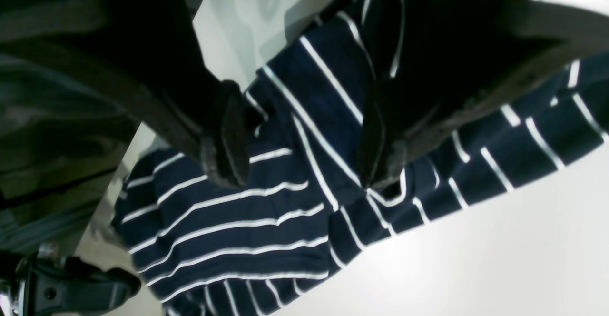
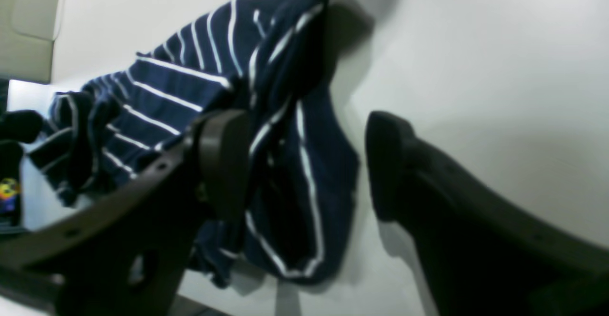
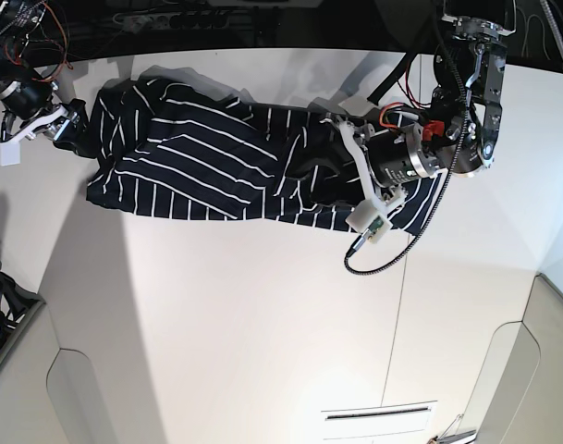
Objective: Fold the T-shirt properly
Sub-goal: 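Carry the strip's end with the left gripper toward the right gripper, then lay the folded end down and reposition the left gripper on the fold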
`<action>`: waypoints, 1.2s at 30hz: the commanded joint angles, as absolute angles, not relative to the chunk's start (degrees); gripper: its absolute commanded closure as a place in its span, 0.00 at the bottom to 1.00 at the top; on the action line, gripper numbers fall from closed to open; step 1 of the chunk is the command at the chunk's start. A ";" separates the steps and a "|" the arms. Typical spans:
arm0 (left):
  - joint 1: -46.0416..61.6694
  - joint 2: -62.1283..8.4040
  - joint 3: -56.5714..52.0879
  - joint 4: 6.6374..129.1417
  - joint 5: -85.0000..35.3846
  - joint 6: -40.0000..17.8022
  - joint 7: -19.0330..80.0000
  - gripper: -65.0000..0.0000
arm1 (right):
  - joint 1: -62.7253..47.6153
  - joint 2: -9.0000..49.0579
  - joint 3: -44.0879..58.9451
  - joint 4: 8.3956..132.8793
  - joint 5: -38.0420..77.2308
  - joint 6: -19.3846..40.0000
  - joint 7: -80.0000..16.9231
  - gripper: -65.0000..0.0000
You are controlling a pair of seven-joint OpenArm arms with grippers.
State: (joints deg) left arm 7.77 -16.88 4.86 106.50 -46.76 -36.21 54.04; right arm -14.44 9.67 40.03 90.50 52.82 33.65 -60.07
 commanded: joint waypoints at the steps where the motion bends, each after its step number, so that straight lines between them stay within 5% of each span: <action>1: 7.16 -17.17 4.54 107.50 -47.92 -36.23 53.01 0.40 | -14.02 10.39 39.48 91.31 54.65 34.28 -59.24 0.41; 36: 8.10 -17.15 4.54 107.50 -48.18 -36.25 54.26 0.40 | -11.00 4.84 33.15 91.33 53.87 34.26 -59.02 0.34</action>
